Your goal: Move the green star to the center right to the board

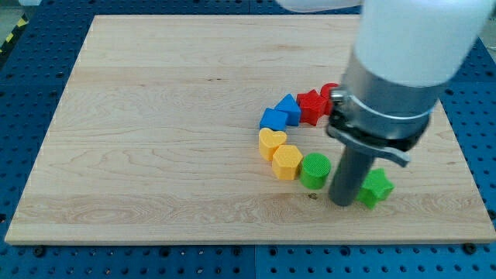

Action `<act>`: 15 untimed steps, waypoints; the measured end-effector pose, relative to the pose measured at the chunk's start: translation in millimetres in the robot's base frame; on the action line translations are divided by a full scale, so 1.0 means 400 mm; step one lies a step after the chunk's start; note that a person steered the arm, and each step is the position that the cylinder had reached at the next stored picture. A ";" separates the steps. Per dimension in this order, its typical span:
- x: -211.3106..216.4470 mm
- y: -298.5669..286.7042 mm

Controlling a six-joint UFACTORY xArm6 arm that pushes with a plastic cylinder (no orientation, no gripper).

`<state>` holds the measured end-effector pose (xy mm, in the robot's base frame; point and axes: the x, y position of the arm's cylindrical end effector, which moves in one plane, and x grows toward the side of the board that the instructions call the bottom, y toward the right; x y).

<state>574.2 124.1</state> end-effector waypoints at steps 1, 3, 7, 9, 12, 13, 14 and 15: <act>0.001 0.003; 0.071 0.118; -0.031 0.204; -0.196 0.298; -0.102 0.474; -0.191 0.411; -0.172 0.417; -0.108 0.388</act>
<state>531.0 279.2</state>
